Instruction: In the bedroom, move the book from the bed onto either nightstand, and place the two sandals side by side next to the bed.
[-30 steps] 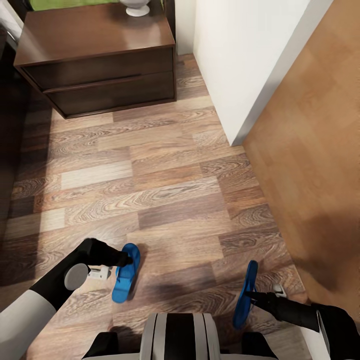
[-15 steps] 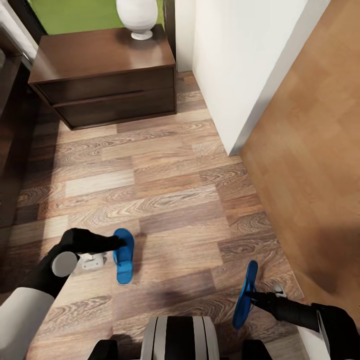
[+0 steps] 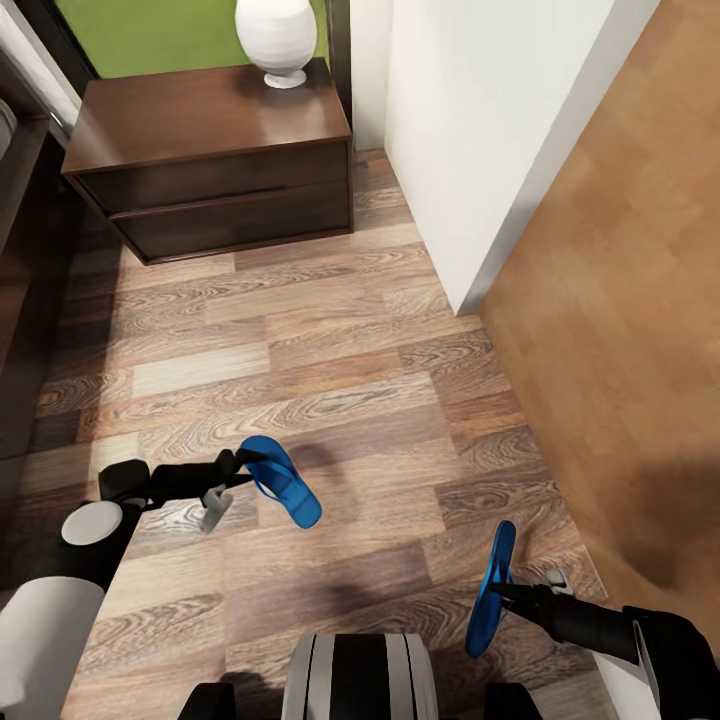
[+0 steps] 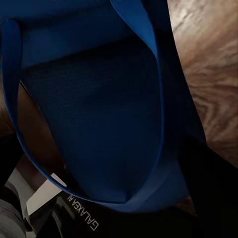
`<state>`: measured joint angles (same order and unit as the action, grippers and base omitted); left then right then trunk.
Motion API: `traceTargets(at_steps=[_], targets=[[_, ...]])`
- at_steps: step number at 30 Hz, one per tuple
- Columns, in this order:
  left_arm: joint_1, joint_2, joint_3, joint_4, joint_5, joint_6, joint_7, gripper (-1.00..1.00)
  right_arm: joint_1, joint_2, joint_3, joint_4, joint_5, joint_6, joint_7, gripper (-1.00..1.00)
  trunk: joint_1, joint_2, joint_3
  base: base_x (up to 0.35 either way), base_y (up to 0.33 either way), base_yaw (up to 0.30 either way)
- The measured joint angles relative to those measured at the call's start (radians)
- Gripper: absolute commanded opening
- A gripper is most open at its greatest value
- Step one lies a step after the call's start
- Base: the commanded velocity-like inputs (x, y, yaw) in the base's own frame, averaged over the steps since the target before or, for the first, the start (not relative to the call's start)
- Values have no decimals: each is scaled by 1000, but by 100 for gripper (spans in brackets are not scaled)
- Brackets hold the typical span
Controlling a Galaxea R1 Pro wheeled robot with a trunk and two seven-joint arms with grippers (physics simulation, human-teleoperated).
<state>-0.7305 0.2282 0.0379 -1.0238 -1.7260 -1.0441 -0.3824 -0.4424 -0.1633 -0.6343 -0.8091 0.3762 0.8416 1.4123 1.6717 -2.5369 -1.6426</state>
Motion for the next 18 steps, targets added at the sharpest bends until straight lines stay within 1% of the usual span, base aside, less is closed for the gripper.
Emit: traceTargets(at_steps=[7, 8, 10, 11, 12, 13, 14, 15, 16, 17, 18], targets=[[3, -2, 1, 3, 6, 0, -1, -100, 0, 0, 0, 0, 0, 0, 0, -100, 0, 0, 0, 0, 0, 0], [3, -2, 2, 6, 7, 13, -1, -100, 0, 0, 0, 0, 0, 0, 0, -100, 0, 0, 0, 0, 0, 0], [4, -2, 3, 17, 6, 67, -1, -100, 0, 0, 0, 0, 0, 0, 0, -100, 0, 0, 0, 0, 0, 0], [3, -3, 5, 38, 9, 192, 0, -100, 0, 0, 0, 0, 0, 0, 0, -100, 0, 0, 0, 0, 0, 0], [4, -4, 4, 44, 13, 254, 0, -100, 0, 0, 0, 0, 0, 0, 0, -100, 0, 0, 0, 0, 0, 0], [4, -6, 3, 46, 18, 285, -1, -100, 0, 0, 0, 0, 0, 0, 0, -100, 0, 0, 0, 0, 0, 0], [4, -13, 2, 51, 17, 339, -2, -100, 0, 0, 0, 0, 0, 0, 0, -100, 0, 0, 0, 0, 0, 0], [4, -18, 1, 53, 19, 366, -2, -100, 0, 0, 0, 0, 0, 0, 0, -100, 0, 0, 0, 0, 0, 0], [4, -31, -2, 57, 21, 414, -3, -100, 0, 0, 0, 0, 0, 0, 0, -100, 0, 0, 0, 0, 0, 0], [4, -66, -4, 63, 26, 492, -3, -100, 0, 0, 0, 0, 0, 0, 0, -100, 0, 0, 0, 0, 0, 0], [5, -92, -3, 66, 31, 533, -4, -100, 0, 0, 0, 0, 0, 0, 0, -100, 0, 0, 0, 0, 0, 0]])
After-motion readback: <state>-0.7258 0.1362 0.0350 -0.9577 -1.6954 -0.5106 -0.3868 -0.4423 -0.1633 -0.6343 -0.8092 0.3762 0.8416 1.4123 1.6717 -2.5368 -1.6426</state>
